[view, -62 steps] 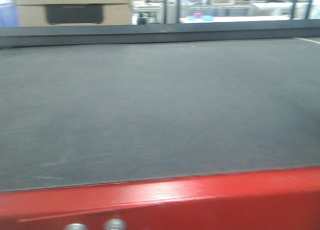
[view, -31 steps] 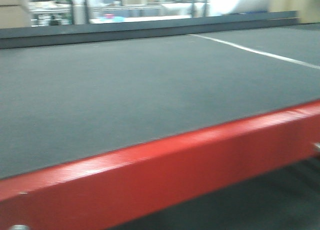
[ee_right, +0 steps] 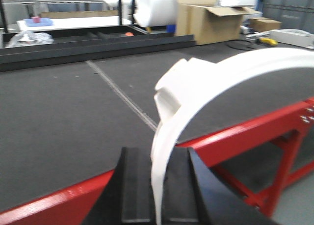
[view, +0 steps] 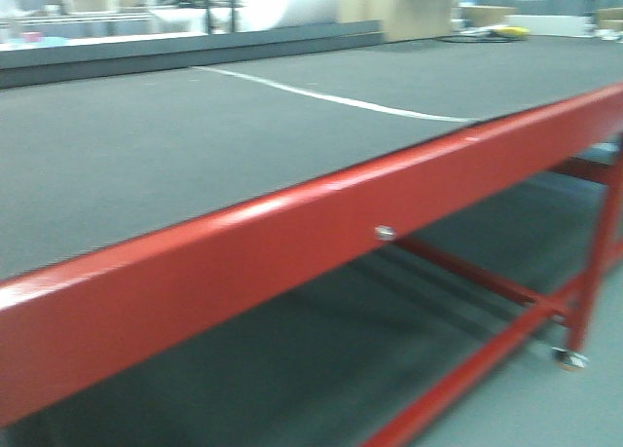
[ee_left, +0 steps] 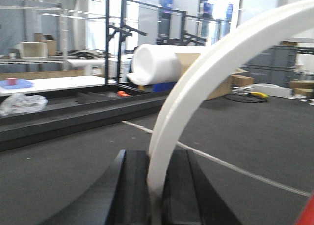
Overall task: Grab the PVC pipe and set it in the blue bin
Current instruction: 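Drive the base past the red table toward the shelf of blue bins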
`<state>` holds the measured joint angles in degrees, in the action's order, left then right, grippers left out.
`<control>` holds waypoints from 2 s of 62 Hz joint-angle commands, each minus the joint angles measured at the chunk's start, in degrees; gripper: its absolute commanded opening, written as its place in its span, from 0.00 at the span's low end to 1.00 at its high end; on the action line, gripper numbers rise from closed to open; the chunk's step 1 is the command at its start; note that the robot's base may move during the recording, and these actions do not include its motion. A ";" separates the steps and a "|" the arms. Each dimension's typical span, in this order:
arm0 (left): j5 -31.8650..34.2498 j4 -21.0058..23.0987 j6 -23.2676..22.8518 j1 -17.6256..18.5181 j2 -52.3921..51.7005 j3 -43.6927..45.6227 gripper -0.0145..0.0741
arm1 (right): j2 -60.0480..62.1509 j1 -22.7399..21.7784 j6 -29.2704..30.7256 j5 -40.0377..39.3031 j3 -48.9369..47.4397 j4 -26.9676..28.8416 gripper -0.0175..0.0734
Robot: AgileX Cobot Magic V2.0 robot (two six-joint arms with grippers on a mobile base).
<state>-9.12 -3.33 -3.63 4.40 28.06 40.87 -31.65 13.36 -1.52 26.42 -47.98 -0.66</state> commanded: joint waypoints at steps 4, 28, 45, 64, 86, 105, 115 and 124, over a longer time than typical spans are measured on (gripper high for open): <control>1.59 0.00 0.09 0.00 -0.31 -0.01 0.04 | 0.26 0.01 0.15 -1.55 0.05 -0.05 0.01; 1.59 0.00 0.09 0.00 -0.31 -0.01 0.04 | 0.26 0.01 0.15 -1.55 0.05 -0.05 0.01; 1.59 0.00 0.09 0.00 -0.31 -0.01 0.04 | 0.26 0.01 0.15 -1.55 0.05 -0.05 0.01; 1.59 0.00 0.09 0.00 -0.31 -0.01 0.04 | 0.26 0.01 0.15 -1.55 0.05 -0.05 0.01; 1.59 0.00 0.09 0.00 -0.31 -0.01 0.04 | 0.26 0.01 0.15 -1.55 0.05 -0.05 0.01; 1.59 0.00 0.09 0.00 -0.31 -0.01 0.04 | 0.26 0.01 0.15 -1.55 0.05 -0.05 0.01; 1.59 0.00 0.09 0.00 -0.31 -0.01 0.04 | 0.26 0.01 0.15 -1.55 0.05 -0.05 0.01; 1.59 0.00 0.09 0.00 -0.31 -0.01 0.04 | 0.26 0.01 0.15 -1.55 0.05 -0.05 0.01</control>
<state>-9.12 -3.33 -3.63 4.40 28.06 40.87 -31.65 13.36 -1.52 26.42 -47.98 -0.66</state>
